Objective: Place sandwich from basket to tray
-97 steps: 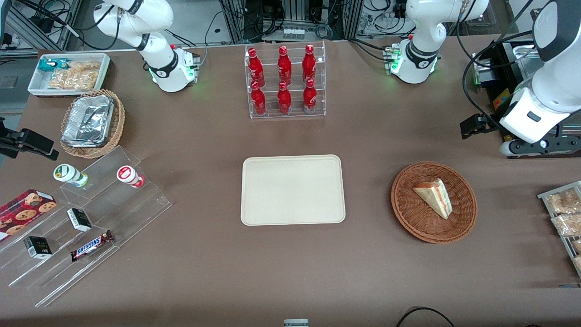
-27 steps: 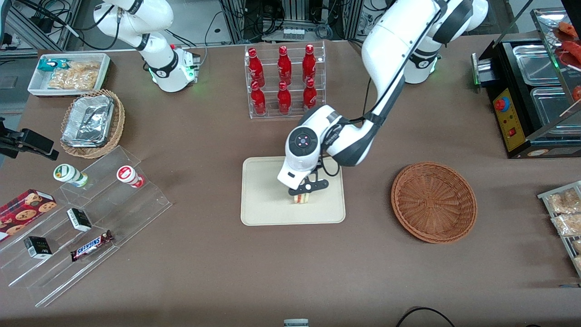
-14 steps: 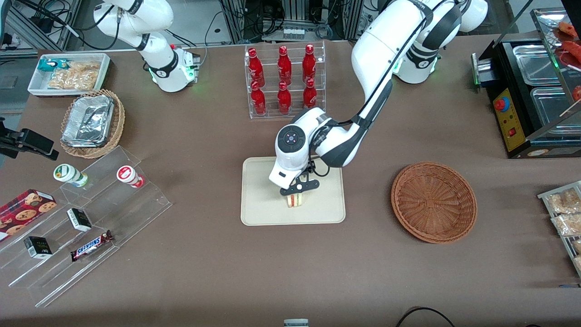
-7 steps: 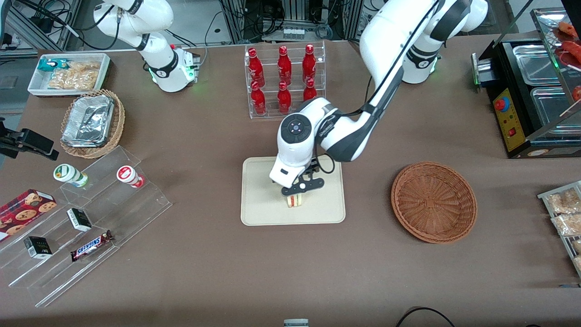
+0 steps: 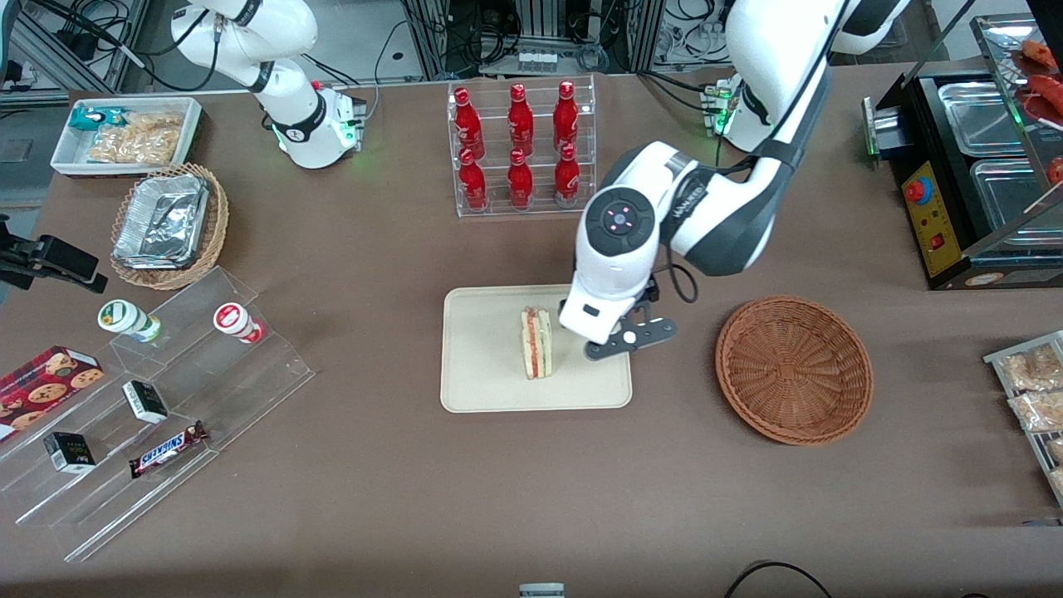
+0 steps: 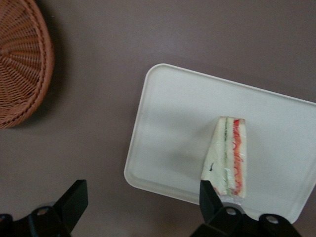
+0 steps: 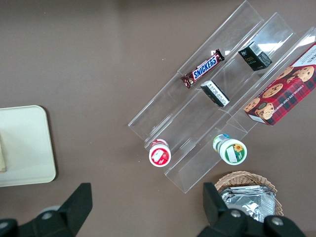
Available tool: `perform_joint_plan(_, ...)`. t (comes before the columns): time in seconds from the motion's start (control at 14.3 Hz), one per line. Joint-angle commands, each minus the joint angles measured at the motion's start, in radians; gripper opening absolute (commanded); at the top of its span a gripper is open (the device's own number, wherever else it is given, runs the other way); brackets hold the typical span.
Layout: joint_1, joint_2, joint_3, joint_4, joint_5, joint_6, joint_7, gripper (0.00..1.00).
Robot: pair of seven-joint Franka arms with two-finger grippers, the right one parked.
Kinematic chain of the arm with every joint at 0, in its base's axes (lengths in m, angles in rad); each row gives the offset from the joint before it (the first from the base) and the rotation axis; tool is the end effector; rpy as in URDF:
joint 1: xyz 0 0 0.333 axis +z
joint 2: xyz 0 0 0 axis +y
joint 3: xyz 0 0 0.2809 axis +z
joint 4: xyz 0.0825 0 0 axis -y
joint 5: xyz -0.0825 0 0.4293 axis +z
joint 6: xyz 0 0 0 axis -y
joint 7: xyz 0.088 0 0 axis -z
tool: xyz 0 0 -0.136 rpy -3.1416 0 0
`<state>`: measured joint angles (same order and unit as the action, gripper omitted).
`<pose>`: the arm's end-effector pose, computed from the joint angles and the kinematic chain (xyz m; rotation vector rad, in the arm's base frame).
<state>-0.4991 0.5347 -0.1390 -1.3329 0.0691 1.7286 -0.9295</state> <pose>0.5893 -0.4087 0.3418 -3.0144 -0.4408 0.1496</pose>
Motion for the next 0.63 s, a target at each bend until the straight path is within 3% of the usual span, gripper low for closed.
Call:
perform_joint_plan(0.0,0.098,-0.076,-0.008,-0.046,-0.003,-0.073,0.062,1.00)
perform_joint_plan(0.56,0.316,-0.367,-0.007,-0.275,-0.048,-0.225,0.550,1.00)
